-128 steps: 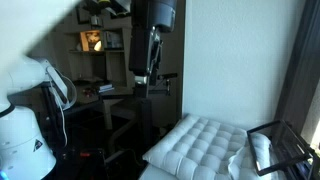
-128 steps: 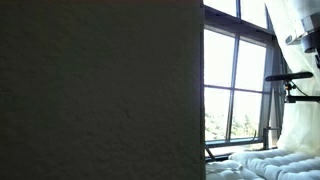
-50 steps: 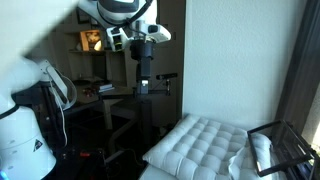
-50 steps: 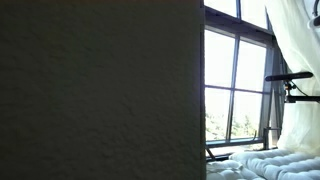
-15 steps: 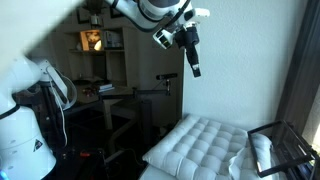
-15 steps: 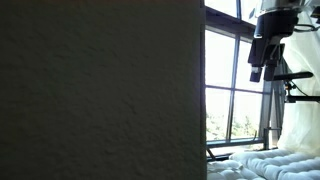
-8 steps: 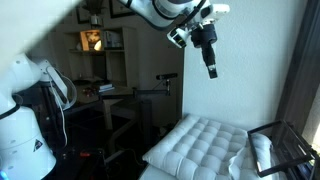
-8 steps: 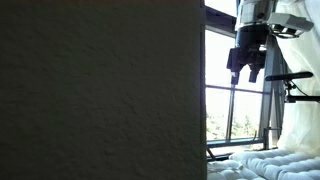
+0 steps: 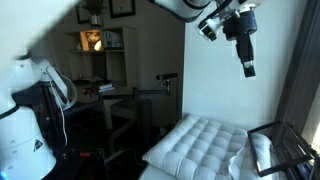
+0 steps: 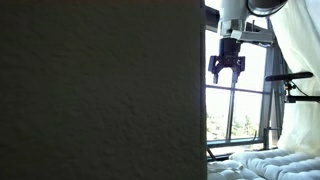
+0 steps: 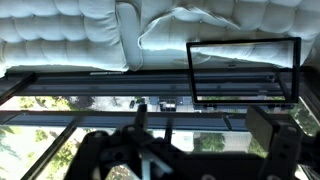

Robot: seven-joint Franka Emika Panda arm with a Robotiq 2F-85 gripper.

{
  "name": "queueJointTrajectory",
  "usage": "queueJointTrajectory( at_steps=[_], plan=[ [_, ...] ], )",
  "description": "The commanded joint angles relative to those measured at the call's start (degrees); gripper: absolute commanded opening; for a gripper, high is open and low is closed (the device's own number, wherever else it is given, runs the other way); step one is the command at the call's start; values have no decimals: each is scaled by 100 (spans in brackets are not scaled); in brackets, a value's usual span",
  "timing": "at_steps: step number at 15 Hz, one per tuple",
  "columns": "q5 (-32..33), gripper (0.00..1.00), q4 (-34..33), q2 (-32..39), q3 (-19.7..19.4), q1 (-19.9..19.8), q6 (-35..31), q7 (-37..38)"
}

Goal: Open the slot in the window screen

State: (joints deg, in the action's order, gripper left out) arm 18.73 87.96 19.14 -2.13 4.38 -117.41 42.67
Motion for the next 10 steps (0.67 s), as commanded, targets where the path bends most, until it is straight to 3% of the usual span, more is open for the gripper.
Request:
queueJointTrajectory(
  at_steps=[1, 3, 6, 10],
  plan=[
    [-823, 100, -447, 257, 25, -315, -174, -1028],
    [-1389, 100, -384, 238, 58, -512, -393, -1862],
    [-1784, 100, -287, 271, -13, -668, -747, -2535],
    [-1761, 100, -311, 309, -114, -659, -593, -2589]
  ],
)
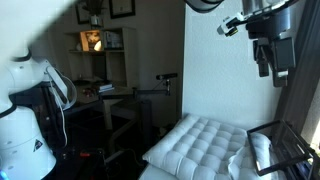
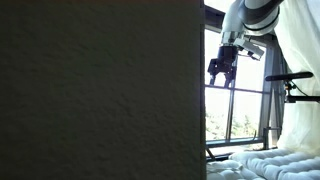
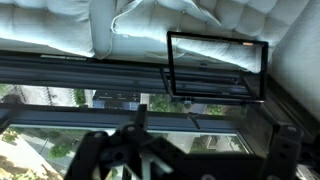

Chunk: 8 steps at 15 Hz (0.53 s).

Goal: Open the slot in the window screen

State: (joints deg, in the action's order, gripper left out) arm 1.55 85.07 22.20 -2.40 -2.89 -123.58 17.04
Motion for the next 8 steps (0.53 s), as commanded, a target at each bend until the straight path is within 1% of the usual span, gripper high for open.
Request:
queueJointTrajectory(
  at_steps=[1, 6, 8],
  plan=[
    [-45, 100, -22, 13, -87, 66, 21, -28],
    [-42, 100, 2, -20, -81, 95, 60, -14],
    [-83, 100, 101, -78, -74, 56, -78, -120]
  ],
)
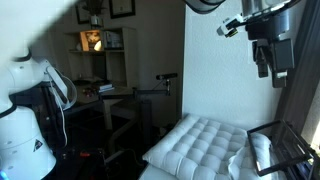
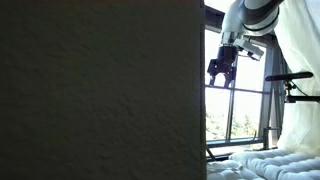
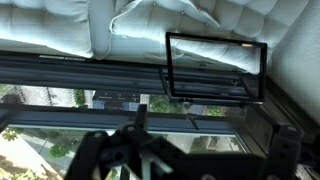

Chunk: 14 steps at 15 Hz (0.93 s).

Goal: Open the slot in the window screen

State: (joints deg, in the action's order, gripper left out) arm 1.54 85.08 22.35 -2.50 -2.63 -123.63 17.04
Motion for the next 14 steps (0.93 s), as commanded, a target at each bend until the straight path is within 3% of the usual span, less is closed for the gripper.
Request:
queueJointTrajectory(
  at_steps=[1, 14],
  plan=[
    [-100, 100, 140, -120, -68, 3, -65, -170],
    [-126, 100, 872, -215, -280, -427, -388, -956]
  ],
)
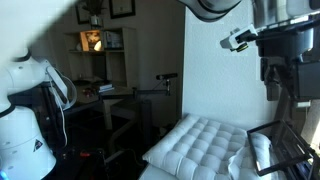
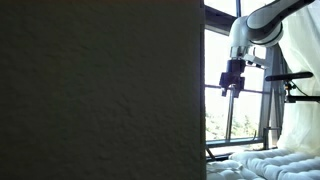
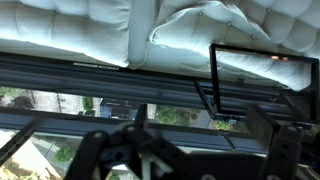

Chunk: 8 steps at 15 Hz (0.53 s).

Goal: Open the slot in the window screen

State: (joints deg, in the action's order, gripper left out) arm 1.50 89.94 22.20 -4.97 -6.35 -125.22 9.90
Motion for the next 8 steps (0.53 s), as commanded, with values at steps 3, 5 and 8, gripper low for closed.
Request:
queueJointTrajectory(
  at_steps=[3, 5, 8],
  plan=[
    [-134, 100, 637, -278, -55, -142, -392, -458],
    [-139, 100, 827, -356, -61, -203, -561, -638],
    [-233, 100, 1177, -564, -38, -320, -817, -1033]
  ],
)
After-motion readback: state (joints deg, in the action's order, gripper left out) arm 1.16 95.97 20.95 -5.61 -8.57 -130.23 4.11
